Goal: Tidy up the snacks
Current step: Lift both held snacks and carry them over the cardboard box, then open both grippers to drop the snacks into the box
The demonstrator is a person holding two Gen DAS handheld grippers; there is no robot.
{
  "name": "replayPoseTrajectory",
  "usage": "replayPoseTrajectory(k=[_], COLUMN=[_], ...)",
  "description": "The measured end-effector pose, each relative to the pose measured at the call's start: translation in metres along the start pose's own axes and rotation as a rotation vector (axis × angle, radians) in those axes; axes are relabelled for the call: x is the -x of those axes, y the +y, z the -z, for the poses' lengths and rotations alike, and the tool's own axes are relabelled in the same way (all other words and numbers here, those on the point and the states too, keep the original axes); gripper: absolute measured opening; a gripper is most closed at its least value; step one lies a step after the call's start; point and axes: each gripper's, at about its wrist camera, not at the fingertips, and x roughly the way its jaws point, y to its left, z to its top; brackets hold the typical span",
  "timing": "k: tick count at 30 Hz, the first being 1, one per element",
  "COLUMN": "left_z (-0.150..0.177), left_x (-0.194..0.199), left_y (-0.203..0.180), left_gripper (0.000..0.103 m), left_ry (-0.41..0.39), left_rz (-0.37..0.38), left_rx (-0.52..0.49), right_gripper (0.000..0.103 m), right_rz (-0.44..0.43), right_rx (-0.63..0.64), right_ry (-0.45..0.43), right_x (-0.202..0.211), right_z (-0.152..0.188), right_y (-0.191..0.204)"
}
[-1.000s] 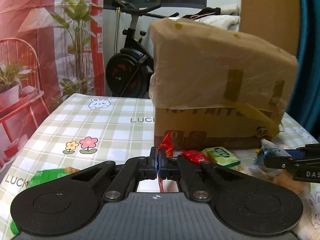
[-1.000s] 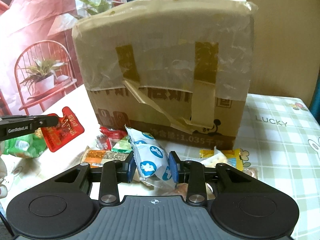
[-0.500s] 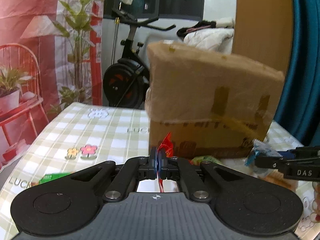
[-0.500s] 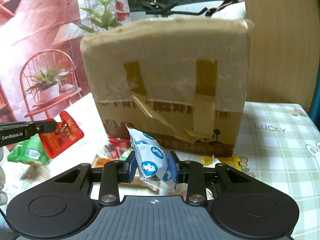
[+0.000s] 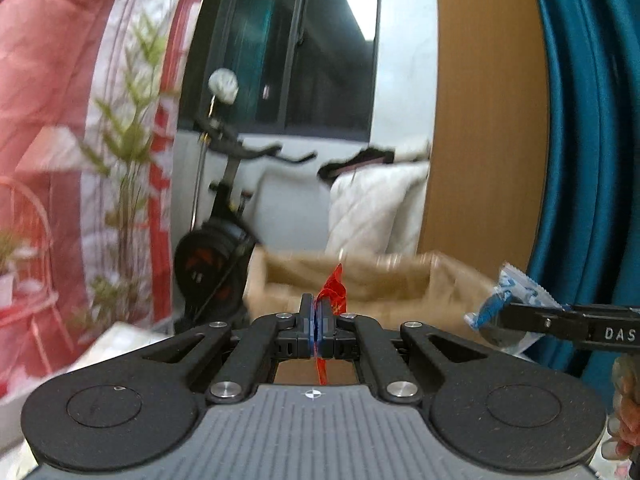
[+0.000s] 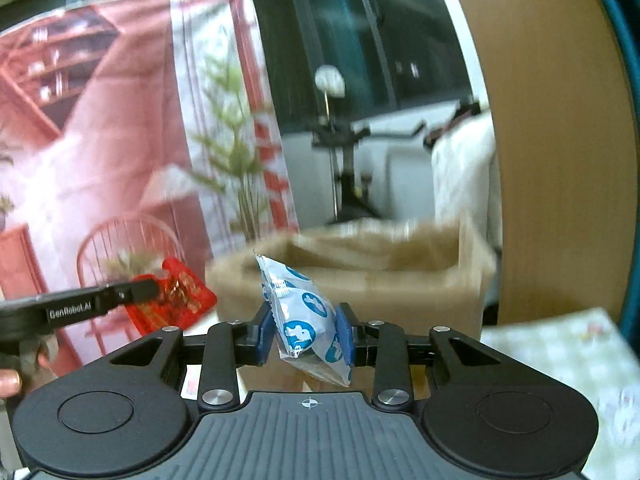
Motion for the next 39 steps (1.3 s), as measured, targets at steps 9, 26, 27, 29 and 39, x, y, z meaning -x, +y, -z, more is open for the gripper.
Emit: replayPoseTrajectory(k=[9,26,27,29,39], left_z=[-0.045,-0.035,-0.034,-0.034,-0.033], left_x=[-0.076,-0.159,-0.155,-0.149,-0.098], left_y=[-0.022,-0.013,-0.011,-0.008,-0.005], left_gripper=[0.002,0.051,0.052,0.052,0.053], left_ry=[-0.01,0.169,0.166,0.173,0.209], left_rz=[0.033,0.014,0.007,0.0,0.009], left_rx=[-0.051,-0.037,-0.036,-0.043,-0.044], right_gripper=[0.03,0.054,0.055,0.056,0.059], right_rz=[0.069,0.172,0.17,0.17,0.106], right_rx=[0.105,0.052,0.056,0.066,0.073], right_ry=[-0.024,0.129,0.126,0.123,0.099], right_x=[-0.079,-0.145,-0.141,-0.134,-0.08], right_z=[-0.064,-0.021,-0.021,-0.022,-0.024], right_y=[-0.044,-0.076,-0.075,-0.073,-0.045])
